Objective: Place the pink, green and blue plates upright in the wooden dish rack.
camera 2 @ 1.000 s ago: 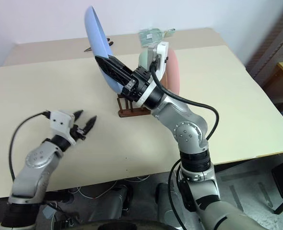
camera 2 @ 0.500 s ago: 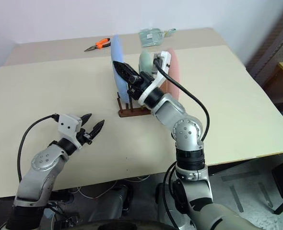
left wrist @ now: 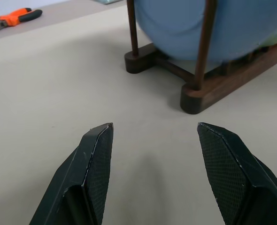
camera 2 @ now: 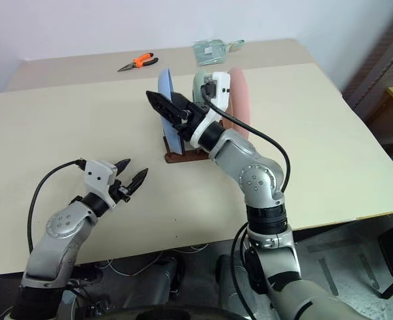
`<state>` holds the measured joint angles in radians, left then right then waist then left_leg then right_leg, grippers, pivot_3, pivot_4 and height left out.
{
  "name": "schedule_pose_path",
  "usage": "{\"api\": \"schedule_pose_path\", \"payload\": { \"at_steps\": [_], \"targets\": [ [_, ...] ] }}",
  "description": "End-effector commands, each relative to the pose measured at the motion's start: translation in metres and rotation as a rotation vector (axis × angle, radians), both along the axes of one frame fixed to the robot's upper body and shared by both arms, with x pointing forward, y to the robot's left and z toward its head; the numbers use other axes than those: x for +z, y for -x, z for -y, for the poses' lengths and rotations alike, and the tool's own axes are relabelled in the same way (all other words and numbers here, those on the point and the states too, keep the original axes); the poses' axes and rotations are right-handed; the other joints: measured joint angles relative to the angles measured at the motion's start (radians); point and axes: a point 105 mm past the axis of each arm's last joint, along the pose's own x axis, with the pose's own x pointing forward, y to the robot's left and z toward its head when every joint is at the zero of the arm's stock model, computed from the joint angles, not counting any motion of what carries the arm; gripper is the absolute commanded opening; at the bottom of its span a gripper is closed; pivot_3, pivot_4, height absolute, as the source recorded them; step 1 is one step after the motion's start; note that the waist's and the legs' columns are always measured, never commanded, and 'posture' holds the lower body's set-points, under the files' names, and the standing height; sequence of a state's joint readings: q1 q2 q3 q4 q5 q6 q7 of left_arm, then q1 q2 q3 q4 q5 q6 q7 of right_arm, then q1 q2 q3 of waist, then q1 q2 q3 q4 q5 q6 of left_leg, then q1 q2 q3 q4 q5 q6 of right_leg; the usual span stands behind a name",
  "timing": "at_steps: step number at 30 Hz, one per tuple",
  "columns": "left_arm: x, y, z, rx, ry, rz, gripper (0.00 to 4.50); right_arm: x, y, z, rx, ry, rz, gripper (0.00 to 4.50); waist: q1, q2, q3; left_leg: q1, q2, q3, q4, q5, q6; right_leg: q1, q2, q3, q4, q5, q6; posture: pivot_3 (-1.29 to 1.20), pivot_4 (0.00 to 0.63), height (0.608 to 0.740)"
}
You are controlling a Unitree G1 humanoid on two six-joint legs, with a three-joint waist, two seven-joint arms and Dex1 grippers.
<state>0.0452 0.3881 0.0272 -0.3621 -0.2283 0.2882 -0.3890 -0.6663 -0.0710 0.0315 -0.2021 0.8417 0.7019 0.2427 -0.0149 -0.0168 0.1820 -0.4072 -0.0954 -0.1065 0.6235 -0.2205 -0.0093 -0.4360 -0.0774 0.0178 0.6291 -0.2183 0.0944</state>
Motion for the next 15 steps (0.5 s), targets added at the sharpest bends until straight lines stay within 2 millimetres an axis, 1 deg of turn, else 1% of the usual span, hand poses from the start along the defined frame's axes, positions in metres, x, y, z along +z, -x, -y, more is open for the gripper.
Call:
{"api": "schedule_pose_path", "payload": {
  "at_steps": [1,4,7,9,11,15],
  "targets": [
    [0.012,0.002,0.006,-0.021,0.001,0.049,2.92,0.032,0.021,-0.006,0.039,0.078,0.267,3.43,0.0,0.0,0.0,0.0,0.0,0.0,0.0,0.0,0.0,0.0,0.0,0.0,0.0,0.0,0.0,0.0,0.15,0.74],
    [0.011,0.002,0.008,-0.03,0.001,0.046,2.92,0.034,0.024,-0.005,0.035,0.166,0.369,3.43,0.001,0.0,0.0,0.0,0.0,0.0,0.0,0.0,0.0,0.0,0.0,0.0,0.0,0.0,0.0,0.0,0.15,0.74],
    [0.009,0.0,0.01,-0.044,0.0,0.04,2.92,0.033,0.022,0.002,0.005,0.347,0.501,3.43,0.001,0.0,0.0,0.0,0.0,0.0,0.0,0.0,0.0,0.0,0.0,0.0,0.0,0.0,0.0,0.0,0.15,0.74],
    [0.008,-0.001,0.011,-0.051,0.003,0.036,2.92,0.029,0.019,0.007,-0.001,0.399,0.506,3.43,0.003,0.0,0.0,0.0,0.0,0.0,0.001,0.0,0.0,0.001,0.0,-0.001,-0.001,0.0,0.0,0.0,0.15,0.74],
    [0.007,-0.001,0.014,-0.063,0.004,0.033,2.92,0.026,0.016,0.011,-0.011,0.405,0.492,3.43,0.003,0.0,0.0,0.0,0.0,0.0,0.001,0.0,0.0,0.001,0.0,-0.001,-0.001,0.0,0.0,0.0,0.15,0.74],
    [0.005,-0.003,0.018,-0.078,0.001,0.03,2.92,0.018,0.016,0.01,-0.031,0.441,0.506,3.43,0.003,0.0,0.0,0.0,0.0,0.0,0.001,0.0,0.0,0.001,0.0,-0.001,-0.001,0.0,0.0,0.0,0.15,0.74]
  ]
}}
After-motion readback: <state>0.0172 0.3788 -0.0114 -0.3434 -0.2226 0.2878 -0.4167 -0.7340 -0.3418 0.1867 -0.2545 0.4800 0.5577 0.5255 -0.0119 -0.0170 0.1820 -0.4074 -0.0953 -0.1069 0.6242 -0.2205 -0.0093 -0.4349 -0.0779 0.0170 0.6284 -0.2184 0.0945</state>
